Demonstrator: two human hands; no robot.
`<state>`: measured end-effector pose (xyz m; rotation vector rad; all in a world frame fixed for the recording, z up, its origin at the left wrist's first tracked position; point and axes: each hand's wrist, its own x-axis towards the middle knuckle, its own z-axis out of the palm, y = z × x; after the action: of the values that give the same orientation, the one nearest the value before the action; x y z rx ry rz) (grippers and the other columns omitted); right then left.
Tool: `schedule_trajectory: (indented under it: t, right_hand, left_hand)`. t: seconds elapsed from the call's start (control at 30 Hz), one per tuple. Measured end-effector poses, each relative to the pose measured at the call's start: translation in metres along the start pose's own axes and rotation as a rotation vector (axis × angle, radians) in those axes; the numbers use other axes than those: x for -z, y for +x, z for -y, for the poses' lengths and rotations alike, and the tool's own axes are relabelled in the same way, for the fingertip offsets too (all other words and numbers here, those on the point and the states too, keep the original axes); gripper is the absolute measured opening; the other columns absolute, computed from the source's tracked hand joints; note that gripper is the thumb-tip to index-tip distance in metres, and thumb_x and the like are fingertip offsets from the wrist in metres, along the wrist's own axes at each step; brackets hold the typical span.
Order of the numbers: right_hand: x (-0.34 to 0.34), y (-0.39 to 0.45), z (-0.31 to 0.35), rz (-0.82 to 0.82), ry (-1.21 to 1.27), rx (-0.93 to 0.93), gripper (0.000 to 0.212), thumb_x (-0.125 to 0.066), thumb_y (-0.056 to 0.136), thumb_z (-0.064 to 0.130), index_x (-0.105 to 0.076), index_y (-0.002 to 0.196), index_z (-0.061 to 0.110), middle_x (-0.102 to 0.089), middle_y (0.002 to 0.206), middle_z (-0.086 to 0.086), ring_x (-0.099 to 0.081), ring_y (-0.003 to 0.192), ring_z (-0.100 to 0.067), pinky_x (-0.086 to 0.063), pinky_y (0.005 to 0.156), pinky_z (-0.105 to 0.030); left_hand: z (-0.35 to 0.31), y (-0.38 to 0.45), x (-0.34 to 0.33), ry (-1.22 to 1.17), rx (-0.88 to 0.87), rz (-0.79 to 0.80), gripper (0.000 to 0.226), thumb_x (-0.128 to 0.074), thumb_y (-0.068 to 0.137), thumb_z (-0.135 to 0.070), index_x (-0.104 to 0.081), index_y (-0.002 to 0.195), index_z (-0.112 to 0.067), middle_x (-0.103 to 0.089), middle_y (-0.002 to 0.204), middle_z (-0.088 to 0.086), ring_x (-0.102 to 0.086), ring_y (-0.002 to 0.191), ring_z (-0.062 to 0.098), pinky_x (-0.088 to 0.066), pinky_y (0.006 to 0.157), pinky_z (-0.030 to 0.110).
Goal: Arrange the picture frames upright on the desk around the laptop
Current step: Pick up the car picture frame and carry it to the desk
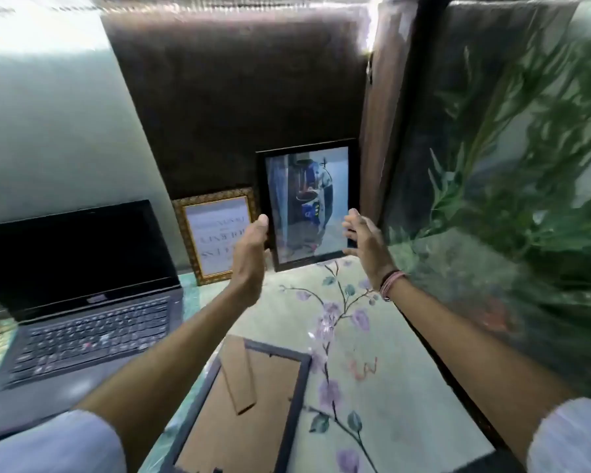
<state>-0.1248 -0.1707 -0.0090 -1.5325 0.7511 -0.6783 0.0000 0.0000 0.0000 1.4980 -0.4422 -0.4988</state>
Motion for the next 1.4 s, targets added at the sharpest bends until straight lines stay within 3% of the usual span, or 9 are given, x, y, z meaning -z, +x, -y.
schedule_trajectory:
  t: [0.17, 0.3, 0.47, 0.8, 0.97, 1.1, 1.2, 1.3, 1.4]
  right_hand:
    - [0.018, 0.080, -0.042, -0.010, 0.003, -0.037, 0.073, -0.042, 0.086, 0.064, -0.050, 0.145, 0.021, -0.052, 0.145, 0.002, -0.046, 0.138, -0.020, -0.032, 0.120, -0.052]
    - [0.018, 0.117, -0.052, -0.009, 0.013, -0.080, 0.069, -0.040, 0.094, 0.057, -0.044, 0.150, 0.018, -0.043, 0.158, -0.003, -0.039, 0.146, -0.022, -0.027, 0.122, -0.051]
    - [0.010, 0.137, -0.056, 0.034, 0.053, -0.142, 0.059, -0.035, 0.105, 0.047, -0.035, 0.155, 0.015, -0.036, 0.161, -0.003, -0.031, 0.150, -0.019, -0.022, 0.119, -0.035]
    - [0.013, 0.130, -0.059, -0.053, 0.052, -0.101, 0.050, -0.042, 0.106, 0.028, -0.038, 0.154, 0.011, -0.039, 0.160, -0.004, -0.034, 0.149, -0.019, -0.023, 0.119, -0.030]
    - [-0.003, 0.091, -0.027, -0.087, -0.091, 0.052, 0.043, -0.047, 0.104, 0.016, -0.050, 0.145, 0.004, -0.052, 0.149, -0.010, -0.049, 0.130, -0.013, -0.035, 0.109, -0.022]
    - [-0.039, 0.041, 0.008, 0.006, -0.214, 0.156, 0.041, -0.052, 0.103, 0.015, -0.054, 0.142, 0.007, -0.059, 0.135, -0.001, -0.053, 0.121, -0.009, -0.043, 0.095, -0.014]
    - [-0.075, -0.014, 0.026, -0.052, -0.151, 0.172, 0.050, -0.061, 0.097, 0.020, -0.051, 0.144, 0.005, -0.061, 0.132, -0.006, -0.058, 0.119, -0.014, -0.046, 0.103, -0.025]
    - [-0.123, -0.086, 0.023, -0.200, -0.035, 0.076, 0.087, -0.074, 0.071, 0.048, -0.044, 0.143, 0.007, -0.058, 0.135, -0.012, -0.058, 0.122, -0.023, -0.046, 0.110, -0.038]
    - [-0.187, -0.178, 0.024, -0.089, 0.109, -0.126, 0.072, -0.085, 0.063, 0.055, -0.045, 0.113, 0.023, -0.060, 0.109, -0.005, -0.060, 0.097, -0.020, -0.051, 0.091, -0.042]
  left_hand:
    - [0.030, 0.049, -0.022, -0.009, 0.045, -0.056, 0.028, -0.039, 0.109, -0.047, -0.060, 0.114, -0.030, -0.057, 0.111, -0.018, -0.053, 0.104, 0.001, -0.039, 0.092, 0.027]
    - [0.053, 0.076, -0.028, 0.030, 0.064, -0.087, 0.063, -0.042, 0.106, -0.053, -0.046, 0.155, -0.013, -0.047, 0.159, -0.003, -0.044, 0.145, 0.018, -0.033, 0.119, 0.040]
    - [0.063, 0.088, -0.034, 0.002, 0.093, -0.090, 0.072, -0.042, 0.102, -0.058, -0.038, 0.161, -0.016, -0.039, 0.166, -0.001, -0.036, 0.152, 0.021, -0.027, 0.123, 0.037]
    - [0.057, 0.080, -0.015, -0.026, 0.061, -0.145, 0.061, -0.055, 0.104, -0.041, -0.045, 0.158, -0.016, -0.047, 0.162, -0.001, -0.041, 0.150, 0.018, -0.032, 0.119, 0.032]
    - [0.046, 0.049, 0.028, -0.084, 0.024, -0.106, 0.028, -0.051, 0.109, -0.014, -0.066, 0.130, -0.003, -0.072, 0.126, 0.010, -0.067, 0.120, 0.027, -0.056, 0.103, 0.038]
    - [0.039, 0.006, 0.083, -0.262, 0.141, -0.166, 0.022, -0.046, 0.109, -0.004, -0.063, 0.096, -0.009, -0.068, 0.097, 0.008, -0.065, 0.090, 0.023, -0.057, 0.092, 0.043]
    - [0.035, -0.040, 0.132, -0.402, 0.205, -0.225, 0.026, -0.044, 0.109, 0.000, -0.059, 0.090, -0.009, -0.064, 0.089, 0.008, -0.061, 0.079, 0.017, -0.058, 0.081, 0.038]
    - [0.031, -0.089, 0.190, -0.598, 0.259, -0.326, 0.026, -0.041, 0.109, 0.003, -0.054, 0.088, -0.005, -0.061, 0.086, 0.012, -0.064, 0.071, 0.018, -0.064, 0.061, 0.035]
    - [0.027, -0.134, 0.248, -0.790, 0.288, -0.382, 0.025, -0.040, 0.108, 0.006, -0.053, 0.089, -0.004, -0.060, 0.093, 0.012, -0.060, 0.084, 0.020, -0.065, 0.070, 0.039]
